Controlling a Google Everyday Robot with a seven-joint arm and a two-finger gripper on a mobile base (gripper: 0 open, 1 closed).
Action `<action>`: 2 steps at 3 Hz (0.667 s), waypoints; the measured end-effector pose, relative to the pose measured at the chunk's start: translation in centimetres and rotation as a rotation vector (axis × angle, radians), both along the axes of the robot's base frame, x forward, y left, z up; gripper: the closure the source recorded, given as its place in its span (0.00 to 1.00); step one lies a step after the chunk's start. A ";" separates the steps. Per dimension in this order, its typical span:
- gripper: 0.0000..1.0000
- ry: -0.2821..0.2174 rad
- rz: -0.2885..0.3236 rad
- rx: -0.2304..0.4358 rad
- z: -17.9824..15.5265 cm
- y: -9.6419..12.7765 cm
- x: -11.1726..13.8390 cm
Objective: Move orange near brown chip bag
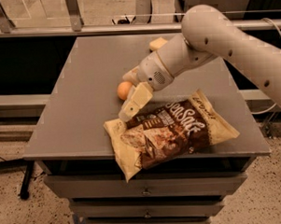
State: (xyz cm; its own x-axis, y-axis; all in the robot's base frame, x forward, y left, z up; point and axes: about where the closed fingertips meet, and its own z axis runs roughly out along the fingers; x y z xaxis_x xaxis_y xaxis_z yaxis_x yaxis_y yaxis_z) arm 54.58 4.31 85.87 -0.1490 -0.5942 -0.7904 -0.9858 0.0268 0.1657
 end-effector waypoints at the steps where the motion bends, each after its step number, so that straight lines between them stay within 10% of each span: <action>1: 0.00 -0.003 -0.003 -0.019 0.7 -0.7 -0.5; 2: 0.00 -0.003 -0.003 -0.019 0.7 -0.8 -0.5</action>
Offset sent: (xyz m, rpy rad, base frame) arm -0.0060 -0.0180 0.0100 -0.0339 -0.0045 -0.0130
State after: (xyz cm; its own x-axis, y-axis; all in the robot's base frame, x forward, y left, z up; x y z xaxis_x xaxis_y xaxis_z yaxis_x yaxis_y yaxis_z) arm 54.11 3.56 86.60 -0.1489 -0.6086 -0.7794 -0.9862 0.0331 0.1625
